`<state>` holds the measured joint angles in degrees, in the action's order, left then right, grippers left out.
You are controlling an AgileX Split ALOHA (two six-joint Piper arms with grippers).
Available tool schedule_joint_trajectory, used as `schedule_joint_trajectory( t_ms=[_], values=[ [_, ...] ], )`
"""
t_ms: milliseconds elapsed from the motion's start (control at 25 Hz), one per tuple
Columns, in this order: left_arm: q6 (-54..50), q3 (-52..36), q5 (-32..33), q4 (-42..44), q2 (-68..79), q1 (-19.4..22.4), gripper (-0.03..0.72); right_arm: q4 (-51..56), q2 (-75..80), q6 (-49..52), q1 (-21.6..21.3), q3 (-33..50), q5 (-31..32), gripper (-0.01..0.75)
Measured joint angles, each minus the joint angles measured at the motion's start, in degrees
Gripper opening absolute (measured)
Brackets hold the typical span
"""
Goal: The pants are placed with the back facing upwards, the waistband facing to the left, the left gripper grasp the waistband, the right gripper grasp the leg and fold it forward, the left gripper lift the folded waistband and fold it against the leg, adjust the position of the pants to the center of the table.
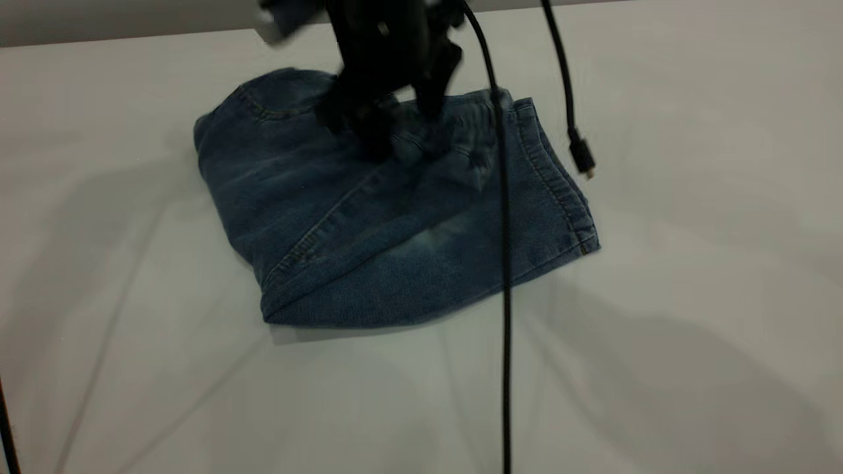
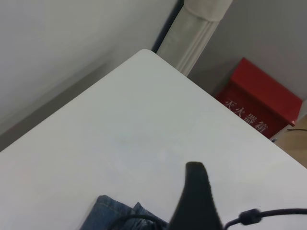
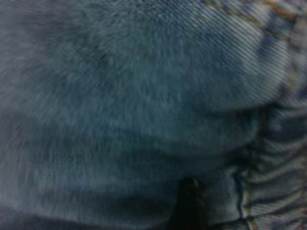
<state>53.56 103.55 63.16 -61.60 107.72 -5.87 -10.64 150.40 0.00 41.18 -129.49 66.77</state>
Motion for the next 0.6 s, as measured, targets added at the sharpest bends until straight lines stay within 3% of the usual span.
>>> schedule_joint_trajectory(
  t_ms=[600],
  values=[
    [0.0, 0.0, 0.0, 0.1, 0.0, 0.0, 0.498, 6.4, 1.5, 24.4, -0.1, -0.1, 3.4, 0.476]
  ],
)
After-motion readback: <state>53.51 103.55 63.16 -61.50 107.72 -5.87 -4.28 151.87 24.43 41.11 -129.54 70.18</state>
